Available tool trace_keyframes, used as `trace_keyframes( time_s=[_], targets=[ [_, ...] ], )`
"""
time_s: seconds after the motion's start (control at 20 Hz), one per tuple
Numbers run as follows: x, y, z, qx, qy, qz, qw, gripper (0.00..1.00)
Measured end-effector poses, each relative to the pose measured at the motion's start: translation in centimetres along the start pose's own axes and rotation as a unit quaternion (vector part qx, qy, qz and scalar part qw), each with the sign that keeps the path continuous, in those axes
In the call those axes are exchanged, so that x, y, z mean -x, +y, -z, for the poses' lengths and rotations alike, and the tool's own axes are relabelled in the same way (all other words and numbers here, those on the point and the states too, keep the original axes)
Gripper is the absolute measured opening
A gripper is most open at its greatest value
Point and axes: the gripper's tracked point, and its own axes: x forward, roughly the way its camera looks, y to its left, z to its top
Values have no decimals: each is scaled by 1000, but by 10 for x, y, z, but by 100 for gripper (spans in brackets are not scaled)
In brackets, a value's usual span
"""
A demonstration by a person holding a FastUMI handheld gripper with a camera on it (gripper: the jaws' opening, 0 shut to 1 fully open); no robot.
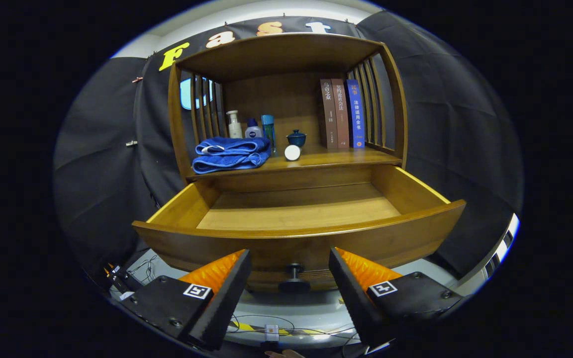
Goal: Pull open the drawer, take out the items inside it, and place them on the countertop above the cabinet.
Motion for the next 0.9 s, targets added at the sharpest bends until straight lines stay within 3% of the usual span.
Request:
trace_keyframes(
  time_s=[0.5, 0.9],
  targets=[
    [-26, -2, -1, -1, 13, 18, 1000, 99],
    [-78, -2, -27, 6, 23, 21, 999, 98]
  ],
)
